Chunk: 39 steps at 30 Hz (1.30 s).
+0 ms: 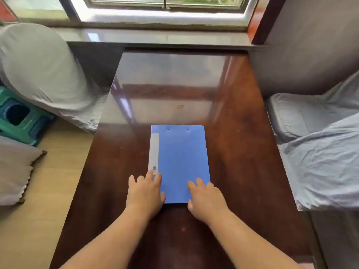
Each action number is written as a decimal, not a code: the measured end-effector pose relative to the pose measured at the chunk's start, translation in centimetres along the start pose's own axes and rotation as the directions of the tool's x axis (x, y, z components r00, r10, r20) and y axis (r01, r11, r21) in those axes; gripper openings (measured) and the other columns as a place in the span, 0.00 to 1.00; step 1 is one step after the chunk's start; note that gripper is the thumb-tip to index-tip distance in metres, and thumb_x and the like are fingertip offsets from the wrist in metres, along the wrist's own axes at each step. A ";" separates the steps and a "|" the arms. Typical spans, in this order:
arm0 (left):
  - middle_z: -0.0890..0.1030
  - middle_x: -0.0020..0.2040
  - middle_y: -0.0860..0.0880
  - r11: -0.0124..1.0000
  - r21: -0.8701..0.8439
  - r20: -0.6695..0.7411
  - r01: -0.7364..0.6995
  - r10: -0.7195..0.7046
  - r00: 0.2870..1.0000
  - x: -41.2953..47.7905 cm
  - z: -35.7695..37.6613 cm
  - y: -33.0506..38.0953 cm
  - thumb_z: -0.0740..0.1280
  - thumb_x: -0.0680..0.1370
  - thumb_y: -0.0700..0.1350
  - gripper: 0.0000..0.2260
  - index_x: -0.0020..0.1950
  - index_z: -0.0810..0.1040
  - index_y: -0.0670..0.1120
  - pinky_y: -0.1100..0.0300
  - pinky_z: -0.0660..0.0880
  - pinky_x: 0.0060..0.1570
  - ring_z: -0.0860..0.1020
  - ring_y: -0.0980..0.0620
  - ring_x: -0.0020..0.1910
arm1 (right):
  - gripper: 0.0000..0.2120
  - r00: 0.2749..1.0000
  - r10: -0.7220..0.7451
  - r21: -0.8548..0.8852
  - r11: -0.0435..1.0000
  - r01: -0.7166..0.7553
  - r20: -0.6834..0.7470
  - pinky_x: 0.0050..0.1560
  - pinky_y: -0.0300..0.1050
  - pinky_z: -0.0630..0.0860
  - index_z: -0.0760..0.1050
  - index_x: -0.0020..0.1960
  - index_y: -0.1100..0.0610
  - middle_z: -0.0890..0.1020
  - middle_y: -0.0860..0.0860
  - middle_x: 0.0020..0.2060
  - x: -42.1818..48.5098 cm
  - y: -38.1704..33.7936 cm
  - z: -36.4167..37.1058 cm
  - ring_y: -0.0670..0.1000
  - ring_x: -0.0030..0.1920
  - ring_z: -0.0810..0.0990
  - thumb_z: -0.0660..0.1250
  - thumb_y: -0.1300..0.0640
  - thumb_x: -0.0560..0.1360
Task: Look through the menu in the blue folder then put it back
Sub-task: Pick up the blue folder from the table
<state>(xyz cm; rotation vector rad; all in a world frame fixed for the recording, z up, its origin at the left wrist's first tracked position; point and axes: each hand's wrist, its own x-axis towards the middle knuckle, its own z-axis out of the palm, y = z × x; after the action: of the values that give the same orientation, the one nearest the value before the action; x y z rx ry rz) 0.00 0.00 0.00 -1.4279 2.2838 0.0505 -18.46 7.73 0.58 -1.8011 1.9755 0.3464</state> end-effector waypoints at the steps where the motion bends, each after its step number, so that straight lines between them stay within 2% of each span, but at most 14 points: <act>1: 0.73 0.75 0.46 1.000 -0.004 0.016 0.014 -0.014 1.000 0.0 -0.1 0.0 0.60 0.78 0.61 0.28 0.76 0.66 0.51 0.40 0.66 0.67 0.80 0.41 0.58 | 0.23 1.000 0.001 0.003 1.000 -0.001 0.011 0.52 0.55 0.76 0.66 0.76 0.54 0.75 0.56 0.66 0.1 0.0 0.1 0.63 0.56 0.78 0.62 0.52 0.82; 4: 0.68 0.78 0.46 0.995 -0.095 0.032 0.035 -0.032 0.999 0.1 0.6 0.2 0.60 0.78 0.62 0.29 0.76 0.64 0.52 0.44 0.71 0.61 0.80 0.41 0.58 | 0.24 0.999 0.007 0.028 1.000 -0.008 0.035 0.53 0.56 0.77 0.66 0.77 0.53 0.75 0.56 0.67 0.1 0.2 0.6 0.62 0.55 0.78 0.61 0.52 0.82; 7: 0.61 0.82 0.48 0.904 -0.402 0.101 0.143 -0.111 0.989 0.2 1.1 0.7 0.64 0.76 0.61 0.32 0.78 0.62 0.53 0.47 0.76 0.56 0.79 0.40 0.60 | 0.25 0.999 0.005 0.047 0.999 -0.007 0.054 0.55 0.55 0.77 0.65 0.78 0.52 0.74 0.55 0.69 0.3 0.4 0.9 0.62 0.56 0.78 0.61 0.52 0.82; 12: 0.72 0.74 0.44 0.376 -0.810 0.320 0.450 -0.359 0.877 1.0 0.7 0.7 0.73 0.72 0.57 0.41 0.80 0.59 0.48 0.46 0.78 0.58 0.78 0.38 0.63 | 0.31 0.996 0.013 0.110 0.994 -0.023 0.090 0.61 0.55 0.77 0.58 0.84 0.49 0.71 0.53 0.76 0.2 0.9 1.2 0.62 0.62 0.78 0.59 0.50 0.83; 15: 0.81 0.62 0.47 0.201 -0.859 0.397 0.471 -0.318 0.861 1.3 0.0 0.7 0.71 0.76 0.53 0.28 0.73 0.67 0.47 0.52 0.76 0.46 0.81 0.44 0.52 | 0.30 0.997 0.010 0.150 0.989 -0.022 0.080 0.65 0.54 0.77 0.58 0.85 0.48 0.68 0.51 0.80 0.0 1.4 1.3 0.62 0.66 0.77 0.58 0.48 0.83; 19: 0.84 0.54 0.52 0.083 -0.952 0.258 0.295 -0.302 0.918 0.6 -2.0 1.1 0.67 0.82 0.47 0.08 0.58 0.72 0.57 0.57 0.75 0.39 0.82 0.53 0.46 | 0.29 0.997 0.066 0.380 0.922 -0.079 0.045 0.69 0.54 0.75 0.59 0.84 0.46 0.65 0.46 0.83 -0.9 2.6 0.6 0.58 0.73 0.74 0.59 0.44 0.84; 21: 0.84 0.52 0.56 0.043 -0.979 0.177 0.198 -0.287 0.941 -0.1 -3.7 0.8 0.68 0.82 0.45 0.10 0.56 0.73 0.61 0.58 0.77 0.40 0.83 0.56 0.46 | 0.31 0.984 0.175 0.553 0.818 -0.158 0.021 0.72 0.54 0.73 0.59 0.84 0.47 0.65 0.48 0.83 -1.4 3.7 -0.6 0.57 0.76 0.73 0.62 0.44 0.84; 24: 0.86 0.56 0.52 -0.120 -0.988 0.125 0.099 -0.230 0.965 -1.3 -6.7 -0.1 0.68 0.83 0.41 0.11 0.62 0.76 0.55 0.46 0.84 0.52 0.86 0.49 0.51 | 0.31 0.935 0.354 0.809 0.539 -0.235 0.036 0.70 0.53 0.76 0.64 0.82 0.54 0.77 0.54 0.76 -2.2 6.0 -3.7 0.56 0.70 0.80 0.70 0.48 0.82; 26: 0.88 0.56 0.49 -0.243 -0.969 0.086 0.040 -0.183 0.979 -2.3 -9.2 -1.1 0.69 0.83 0.40 0.11 0.63 0.78 0.53 0.46 0.86 0.49 0.88 0.47 0.51 | 0.24 0.935 0.338 0.957 0.221 -0.186 0.104 0.58 0.60 0.83 0.70 0.77 0.59 0.86 0.57 0.65 -3.0 6.9 -6.4 0.58 0.59 0.87 0.71 0.56 0.84; 28: 0.88 0.57 0.47 -0.309 -0.951 0.024 -0.021 -0.142 0.990 -3.2 -12.2 -2.0 0.69 0.83 0.40 0.13 0.65 0.79 0.53 0.50 0.86 0.44 0.88 0.46 0.52 | 0.16 0.973 0.225 0.998 -0.006 -0.059 0.058 0.37 0.56 0.85 0.73 0.72 0.59 0.90 0.57 0.58 -4.5 7.4 -9.5 0.60 0.50 0.90 0.66 0.61 0.85; 30: 0.87 0.61 0.46 -0.263 -0.958 -0.076 -0.118 -0.164 0.984 -3.8 -15.4 -3.0 0.73 0.80 0.42 0.18 0.68 0.78 0.54 0.46 0.85 0.51 0.87 0.46 0.55 | 0.14 0.980 0.182 0.994 -0.065 0.088 -0.075 0.27 0.50 0.82 0.74 0.71 0.54 0.90 0.53 0.58 -6.4 7.3 -13.0 0.61 0.52 0.90 0.63 0.62 0.87; 34: 0.76 0.69 0.54 0.381 -0.900 -0.319 -0.210 -0.252 0.913 -5.4 -21.8 -4.8 0.80 0.69 0.61 0.47 0.81 0.56 0.65 0.47 0.78 0.63 0.81 0.50 0.63 | 0.14 0.956 0.174 0.953 -0.151 0.262 -0.235 0.28 0.50 0.85 0.75 0.72 0.49 0.89 0.53 0.61 -9.2 6.2 -19.5 0.63 0.57 0.89 0.62 0.59 0.88; 36: 0.70 0.69 0.53 0.573 -0.793 -0.365 -0.207 -0.175 0.914 -6.7 -24.2 -5.0 0.76 0.58 0.74 0.57 0.80 0.47 0.72 0.49 0.78 0.62 0.79 0.49 0.64 | 0.15 0.939 0.174 0.926 -0.189 0.328 -0.297 0.30 0.51 0.86 0.75 0.72 0.50 0.88 0.56 0.63 -10.1 5.5 -21.9 0.65 0.58 0.88 0.60 0.61 0.88; 39: 0.62 0.67 0.56 0.701 -0.684 -0.402 -0.201 -0.133 0.906 -8.6 -25.8 -5.2 0.69 0.47 0.84 0.66 0.78 0.37 0.76 0.53 0.78 0.48 0.79 0.49 0.60 | 0.17 0.915 0.161 0.895 -0.204 0.396 -0.369 0.32 0.51 0.87 0.76 0.72 0.47 0.87 0.55 0.65 -11.4 5.3 -24.4 0.65 0.60 0.87 0.60 0.61 0.89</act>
<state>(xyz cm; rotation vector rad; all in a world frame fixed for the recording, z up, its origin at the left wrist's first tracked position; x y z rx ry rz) -1.33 -1.89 27.59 -1.9128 2.8199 0.8126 -26.81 6.99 26.71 -0.7576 1.2119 -1.4735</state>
